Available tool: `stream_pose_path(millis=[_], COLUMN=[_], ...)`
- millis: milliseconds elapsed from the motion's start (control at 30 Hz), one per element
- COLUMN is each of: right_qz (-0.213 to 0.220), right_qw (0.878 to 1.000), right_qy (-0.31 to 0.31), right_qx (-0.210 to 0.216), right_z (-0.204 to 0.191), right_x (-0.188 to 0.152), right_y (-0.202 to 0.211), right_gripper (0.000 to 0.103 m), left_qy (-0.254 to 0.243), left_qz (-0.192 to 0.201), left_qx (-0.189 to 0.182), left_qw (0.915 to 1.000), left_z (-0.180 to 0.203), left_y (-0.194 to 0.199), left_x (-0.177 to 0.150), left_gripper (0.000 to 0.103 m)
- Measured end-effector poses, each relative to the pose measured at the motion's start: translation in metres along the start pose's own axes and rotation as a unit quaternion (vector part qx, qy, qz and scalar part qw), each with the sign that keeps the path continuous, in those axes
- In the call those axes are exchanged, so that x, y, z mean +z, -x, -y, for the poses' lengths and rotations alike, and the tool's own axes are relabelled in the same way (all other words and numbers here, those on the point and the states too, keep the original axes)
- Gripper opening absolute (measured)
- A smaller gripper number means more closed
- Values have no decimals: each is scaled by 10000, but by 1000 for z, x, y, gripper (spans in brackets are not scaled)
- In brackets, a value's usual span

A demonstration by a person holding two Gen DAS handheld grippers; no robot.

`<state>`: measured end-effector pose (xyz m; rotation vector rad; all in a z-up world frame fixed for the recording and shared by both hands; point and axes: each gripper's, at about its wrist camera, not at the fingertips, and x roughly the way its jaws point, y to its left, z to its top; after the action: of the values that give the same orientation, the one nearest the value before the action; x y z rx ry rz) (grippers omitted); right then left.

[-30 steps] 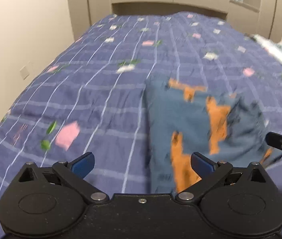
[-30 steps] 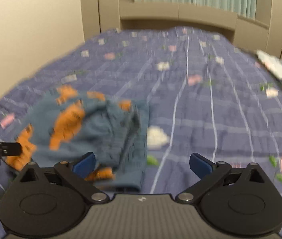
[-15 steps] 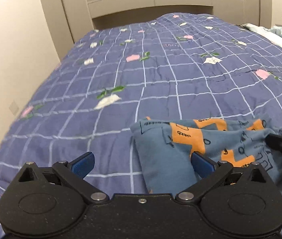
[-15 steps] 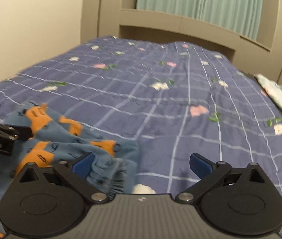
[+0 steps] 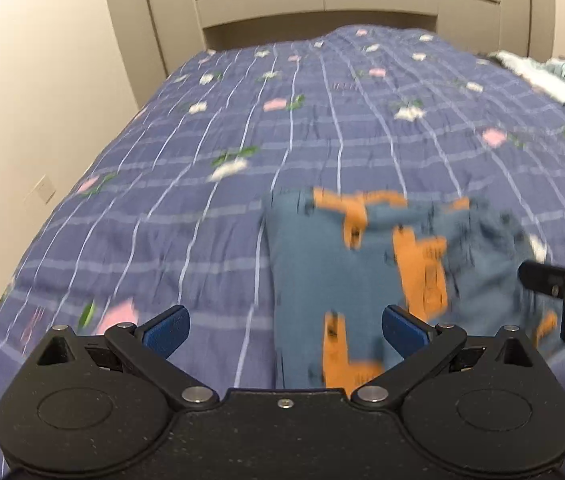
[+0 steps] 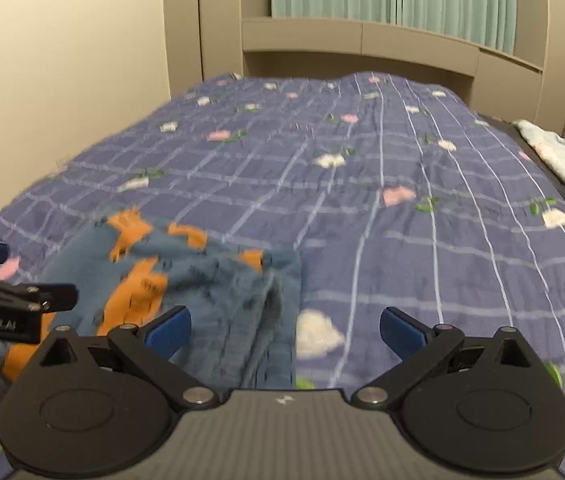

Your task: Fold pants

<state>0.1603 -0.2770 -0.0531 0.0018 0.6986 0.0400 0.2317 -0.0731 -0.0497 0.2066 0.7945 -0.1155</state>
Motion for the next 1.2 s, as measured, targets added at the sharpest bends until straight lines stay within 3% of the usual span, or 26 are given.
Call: stream_pose_path(millis=[133,200,500,867,1000,1200], right_qz=[-344,-359,147,752,907,985], right_qw=[9993,9989,9992,9951,9937,9901], right_qy=[-162,-298,-377,-607,-538,-356], right_qx=[-74,-58,-40,229,380,930], right_z=[3,5,6,16,16,18], right_x=[-13,-15,-16,-39,-44,-45], right_y=[-3,3,60,124,124,82], right_gripper=[103,103,103,103,103,103], left_qy=[107,221,785,767,697,769], left_qz=[-444,-462,-363,49,81,-92], left_qx=[118,138,36,-92,-50,41], left_qw=[9989,9986,9962,9970,9975,9970], left_z=[1,-1,1,15,10,-7], left_y=[-4,2,54,119,118,87], left_x=[-23,-27,-33,-52,-56,-52], left_gripper=[102,102,102,102,102,102])
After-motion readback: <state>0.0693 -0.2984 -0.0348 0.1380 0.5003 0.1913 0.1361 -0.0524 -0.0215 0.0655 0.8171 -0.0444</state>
